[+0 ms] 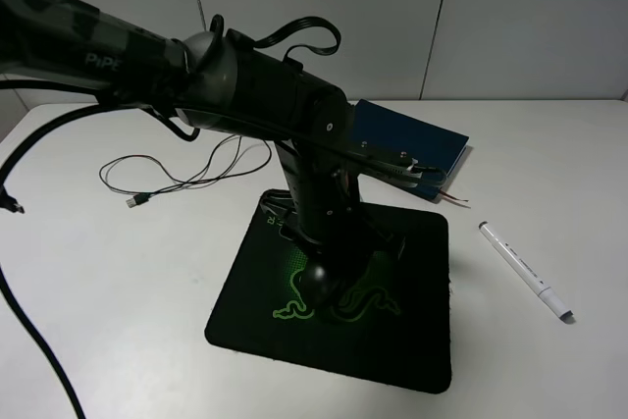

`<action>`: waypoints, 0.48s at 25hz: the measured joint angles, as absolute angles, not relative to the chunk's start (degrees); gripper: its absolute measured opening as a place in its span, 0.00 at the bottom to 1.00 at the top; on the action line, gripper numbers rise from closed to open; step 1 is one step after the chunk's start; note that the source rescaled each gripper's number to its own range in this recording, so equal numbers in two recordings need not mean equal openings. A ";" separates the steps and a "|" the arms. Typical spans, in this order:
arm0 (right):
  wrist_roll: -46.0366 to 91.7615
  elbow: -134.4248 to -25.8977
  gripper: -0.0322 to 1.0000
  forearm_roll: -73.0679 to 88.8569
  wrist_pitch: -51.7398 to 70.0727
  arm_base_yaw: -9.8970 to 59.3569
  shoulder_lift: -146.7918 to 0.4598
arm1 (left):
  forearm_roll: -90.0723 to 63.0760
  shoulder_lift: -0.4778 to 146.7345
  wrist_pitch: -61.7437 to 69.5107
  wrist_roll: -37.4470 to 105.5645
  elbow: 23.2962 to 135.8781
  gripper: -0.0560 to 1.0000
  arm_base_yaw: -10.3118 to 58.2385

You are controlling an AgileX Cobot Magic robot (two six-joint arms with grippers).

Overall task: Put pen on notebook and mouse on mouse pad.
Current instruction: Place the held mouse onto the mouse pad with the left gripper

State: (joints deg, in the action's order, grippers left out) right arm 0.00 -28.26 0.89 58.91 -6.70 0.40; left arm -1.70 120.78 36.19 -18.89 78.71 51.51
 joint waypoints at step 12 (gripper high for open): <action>0.00 -28.26 1.00 0.89 58.91 -6.70 0.40 | -1.70 120.78 36.74 -20.64 78.84 0.99 51.51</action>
